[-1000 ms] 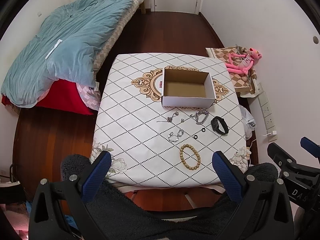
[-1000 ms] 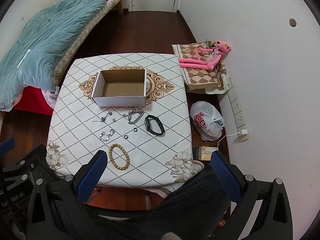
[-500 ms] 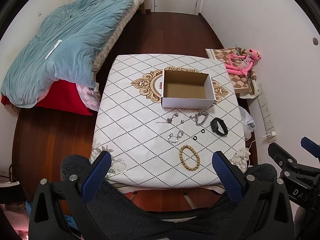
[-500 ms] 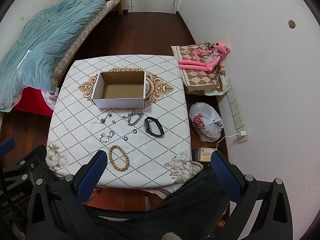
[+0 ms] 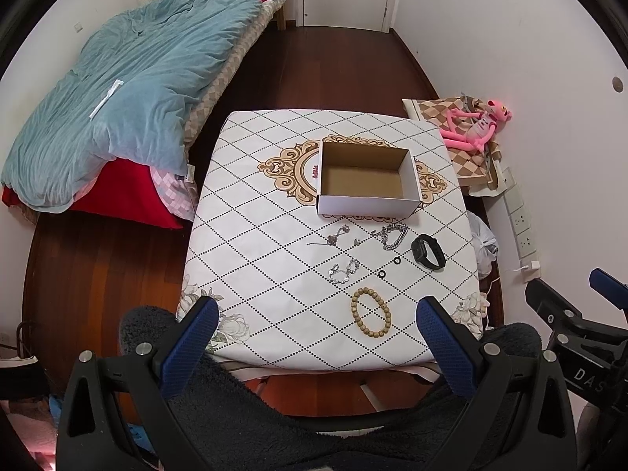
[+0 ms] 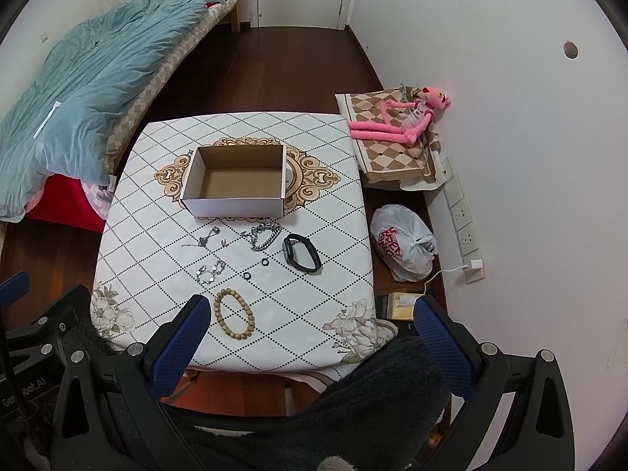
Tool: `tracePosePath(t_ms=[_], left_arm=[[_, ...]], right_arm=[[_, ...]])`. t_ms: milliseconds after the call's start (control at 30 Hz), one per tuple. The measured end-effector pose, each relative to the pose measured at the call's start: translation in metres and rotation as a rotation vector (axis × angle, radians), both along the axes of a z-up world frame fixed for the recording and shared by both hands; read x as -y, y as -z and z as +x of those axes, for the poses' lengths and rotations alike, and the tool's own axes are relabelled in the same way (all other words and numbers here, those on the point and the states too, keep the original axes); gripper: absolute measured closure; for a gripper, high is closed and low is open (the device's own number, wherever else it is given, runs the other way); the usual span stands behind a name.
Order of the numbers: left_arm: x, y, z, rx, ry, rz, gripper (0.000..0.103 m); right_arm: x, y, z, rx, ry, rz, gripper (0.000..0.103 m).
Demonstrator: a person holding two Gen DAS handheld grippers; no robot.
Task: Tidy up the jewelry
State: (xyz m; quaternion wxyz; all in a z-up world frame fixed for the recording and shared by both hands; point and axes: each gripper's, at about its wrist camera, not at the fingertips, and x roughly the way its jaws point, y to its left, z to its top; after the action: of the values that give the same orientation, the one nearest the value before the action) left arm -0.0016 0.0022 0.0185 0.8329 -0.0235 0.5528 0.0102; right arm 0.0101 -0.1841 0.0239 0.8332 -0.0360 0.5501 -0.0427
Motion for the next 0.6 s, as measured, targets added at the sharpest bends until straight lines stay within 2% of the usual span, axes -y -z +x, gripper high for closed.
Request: tracePosePath(t_ms=[600], left_arm=[[0.0006,-0.0085,0.0027,0.01,-0.001,-0.004,0.0]], right_arm=[[-0.0011,-0.0058,-0.0019,0.023,0.007,0.0,0.0]])
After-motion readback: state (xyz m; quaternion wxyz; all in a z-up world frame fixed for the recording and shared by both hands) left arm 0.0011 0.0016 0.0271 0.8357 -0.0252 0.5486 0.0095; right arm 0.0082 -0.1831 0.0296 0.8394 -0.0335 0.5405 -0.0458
